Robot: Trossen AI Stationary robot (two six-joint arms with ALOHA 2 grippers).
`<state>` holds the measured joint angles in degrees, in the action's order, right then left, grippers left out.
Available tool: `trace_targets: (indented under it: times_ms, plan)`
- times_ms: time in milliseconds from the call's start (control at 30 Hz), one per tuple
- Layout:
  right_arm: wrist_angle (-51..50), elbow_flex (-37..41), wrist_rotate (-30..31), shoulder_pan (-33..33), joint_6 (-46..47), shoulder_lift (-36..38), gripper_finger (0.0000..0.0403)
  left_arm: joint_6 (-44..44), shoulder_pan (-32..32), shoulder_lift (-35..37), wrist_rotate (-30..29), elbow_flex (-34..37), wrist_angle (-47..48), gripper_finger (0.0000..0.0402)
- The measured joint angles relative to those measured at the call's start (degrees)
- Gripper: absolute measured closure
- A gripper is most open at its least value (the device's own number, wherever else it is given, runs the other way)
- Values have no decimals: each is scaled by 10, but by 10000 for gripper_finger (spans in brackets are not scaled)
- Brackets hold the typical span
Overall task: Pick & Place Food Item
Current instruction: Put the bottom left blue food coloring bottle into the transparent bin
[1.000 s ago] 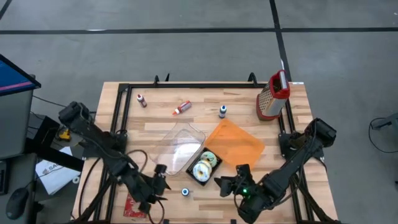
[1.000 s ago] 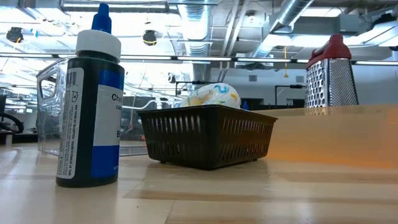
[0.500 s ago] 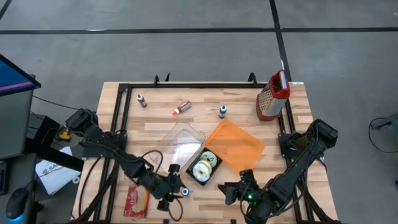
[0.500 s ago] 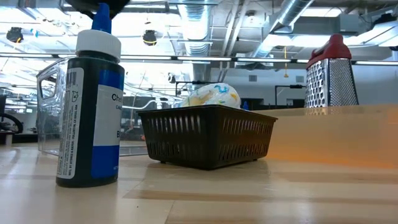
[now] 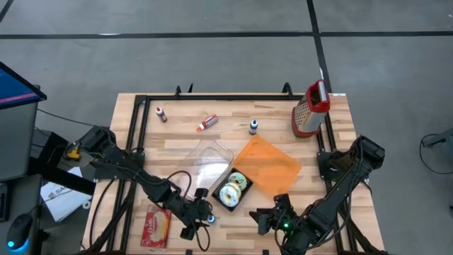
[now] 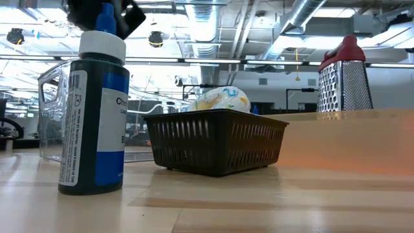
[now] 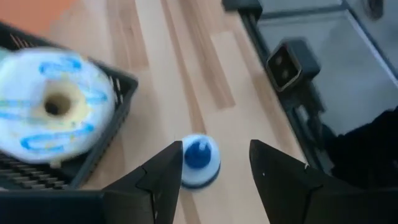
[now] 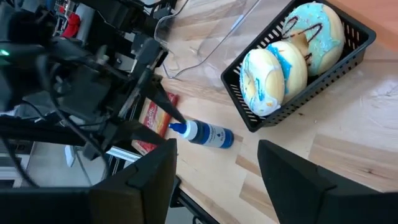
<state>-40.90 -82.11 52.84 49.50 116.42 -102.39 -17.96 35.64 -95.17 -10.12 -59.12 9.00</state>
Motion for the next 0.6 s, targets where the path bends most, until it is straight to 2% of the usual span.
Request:
trace_targets:
  times_ms: [233, 600]
  plan:
    - [-1, 0, 0, 0, 2, 0, 186, 3, 0, -23, -14, -1, -32, 221]
    - [2, 0, 0, 0, 2, 0, 186, 12, -11, -23, -21, -1, -27, 221]
